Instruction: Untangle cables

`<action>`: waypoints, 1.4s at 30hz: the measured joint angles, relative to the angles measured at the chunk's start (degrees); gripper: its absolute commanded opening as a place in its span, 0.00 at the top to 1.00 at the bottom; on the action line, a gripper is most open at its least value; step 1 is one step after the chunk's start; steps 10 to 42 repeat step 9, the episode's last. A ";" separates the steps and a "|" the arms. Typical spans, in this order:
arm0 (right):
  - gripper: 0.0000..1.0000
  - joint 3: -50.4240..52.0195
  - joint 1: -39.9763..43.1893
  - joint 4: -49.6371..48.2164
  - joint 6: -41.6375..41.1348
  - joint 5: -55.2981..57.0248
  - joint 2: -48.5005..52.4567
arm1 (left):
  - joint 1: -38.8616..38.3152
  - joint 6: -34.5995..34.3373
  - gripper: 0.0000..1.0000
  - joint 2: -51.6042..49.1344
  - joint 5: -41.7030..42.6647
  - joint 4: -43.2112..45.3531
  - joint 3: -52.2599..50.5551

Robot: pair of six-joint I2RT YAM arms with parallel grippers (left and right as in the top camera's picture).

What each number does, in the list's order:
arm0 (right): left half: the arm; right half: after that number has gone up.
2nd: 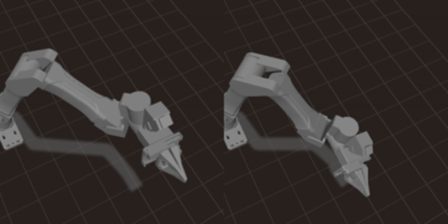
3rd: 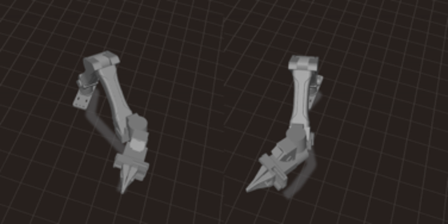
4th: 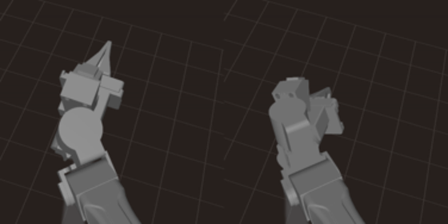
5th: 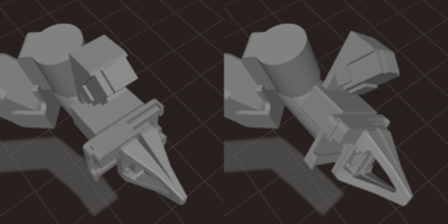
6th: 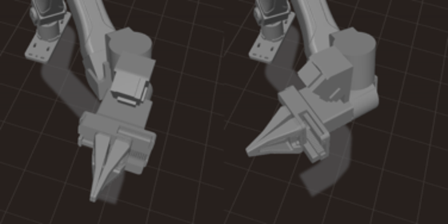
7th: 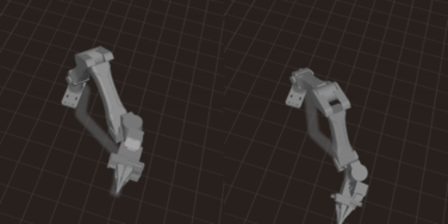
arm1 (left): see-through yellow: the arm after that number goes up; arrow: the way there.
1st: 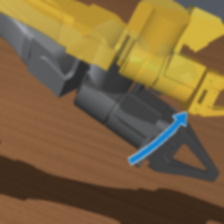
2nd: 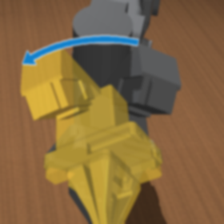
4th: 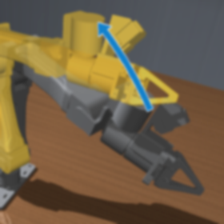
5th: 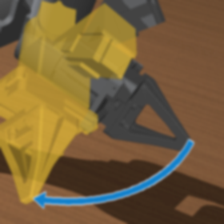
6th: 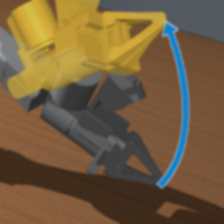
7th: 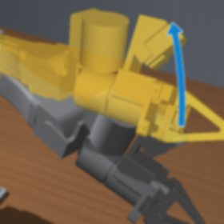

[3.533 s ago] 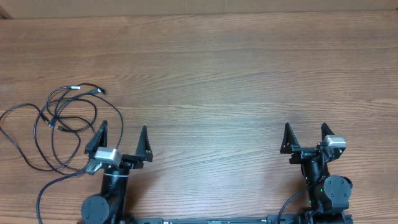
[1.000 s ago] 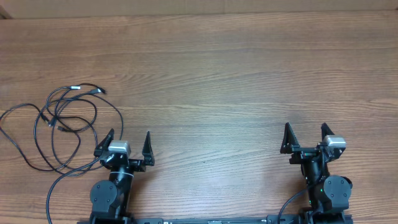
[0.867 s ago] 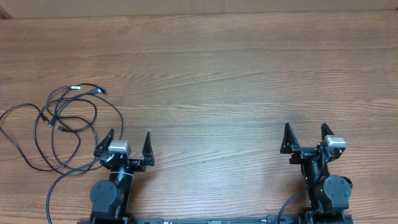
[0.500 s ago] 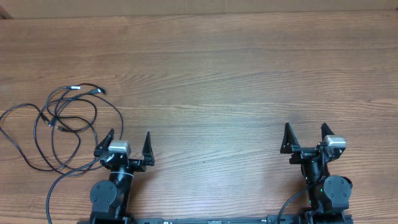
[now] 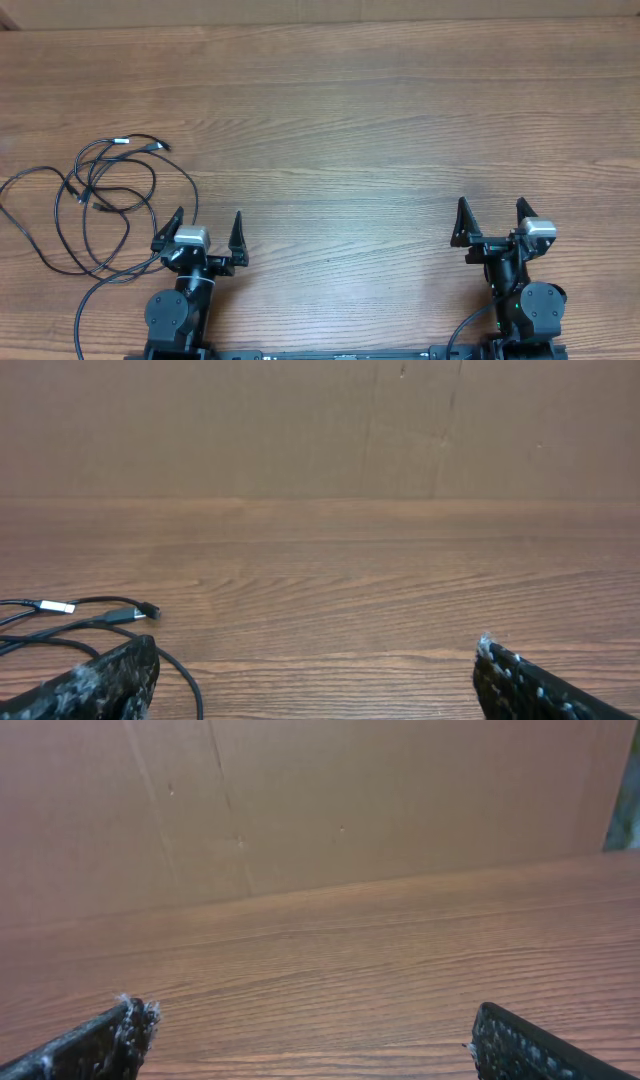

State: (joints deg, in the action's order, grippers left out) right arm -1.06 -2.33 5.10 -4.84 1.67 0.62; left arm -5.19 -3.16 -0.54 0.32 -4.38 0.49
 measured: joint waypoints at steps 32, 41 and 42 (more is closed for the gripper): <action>0.00 0.00 -0.02 0.00 -0.02 0.00 0.00 | 0.00 0.00 0.00 0.00 0.00 0.00 0.00; 0.00 0.00 -0.02 0.00 -0.02 0.00 0.00 | 0.00 0.00 0.00 0.00 0.00 0.00 0.00; 0.00 0.00 -0.02 0.00 -0.02 0.00 0.00 | 0.00 0.00 0.00 0.00 0.00 0.00 0.00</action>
